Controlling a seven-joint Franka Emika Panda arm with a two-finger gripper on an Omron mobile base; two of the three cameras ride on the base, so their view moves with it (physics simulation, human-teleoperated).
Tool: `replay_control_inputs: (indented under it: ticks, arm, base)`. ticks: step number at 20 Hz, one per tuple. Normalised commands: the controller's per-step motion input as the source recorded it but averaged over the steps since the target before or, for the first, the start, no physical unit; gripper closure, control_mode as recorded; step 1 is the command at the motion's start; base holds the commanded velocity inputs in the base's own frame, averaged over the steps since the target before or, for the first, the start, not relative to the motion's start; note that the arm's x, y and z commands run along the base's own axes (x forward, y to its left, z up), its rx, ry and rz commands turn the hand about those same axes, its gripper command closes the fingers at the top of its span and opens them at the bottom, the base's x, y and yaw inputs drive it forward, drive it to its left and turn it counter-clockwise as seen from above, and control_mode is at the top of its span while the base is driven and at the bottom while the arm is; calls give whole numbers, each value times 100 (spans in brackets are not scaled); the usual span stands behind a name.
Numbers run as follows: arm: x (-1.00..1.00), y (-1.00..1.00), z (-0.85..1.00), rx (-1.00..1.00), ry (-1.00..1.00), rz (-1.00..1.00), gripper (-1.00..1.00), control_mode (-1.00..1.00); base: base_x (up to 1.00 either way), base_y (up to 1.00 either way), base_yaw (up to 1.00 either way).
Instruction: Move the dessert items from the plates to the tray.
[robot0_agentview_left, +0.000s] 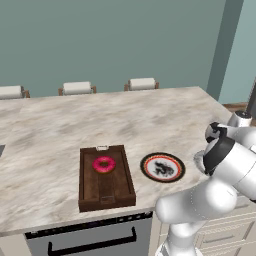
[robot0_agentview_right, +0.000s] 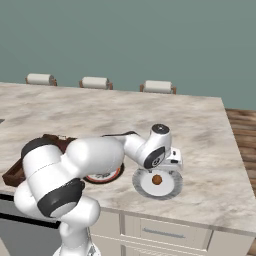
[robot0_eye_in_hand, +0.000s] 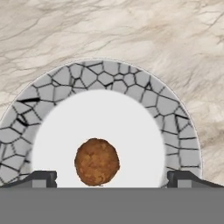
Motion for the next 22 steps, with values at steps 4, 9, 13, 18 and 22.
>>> replay_control_inputs:
  ticks: [4, 9, 13, 18, 22]
  arm:
    - [0, 0, -11, 0, 2, 0, -100, -100]
    - [-1, 3, -19, 0, 1, 1, -100, -100]
    - [-7, 7, -8, 0, 0, 2, -100, -100]
    - [0, 1, -7, 0, 0, 0, -100, -100]
    - [0, 0, -22, 0, 0, 0, -100, -100]
  base:
    - [0, 0, 0]
    - [0, 0, 0]
    - [0, 0, 0]
    - [0, 0, 0]
    - [0, 0, 0]
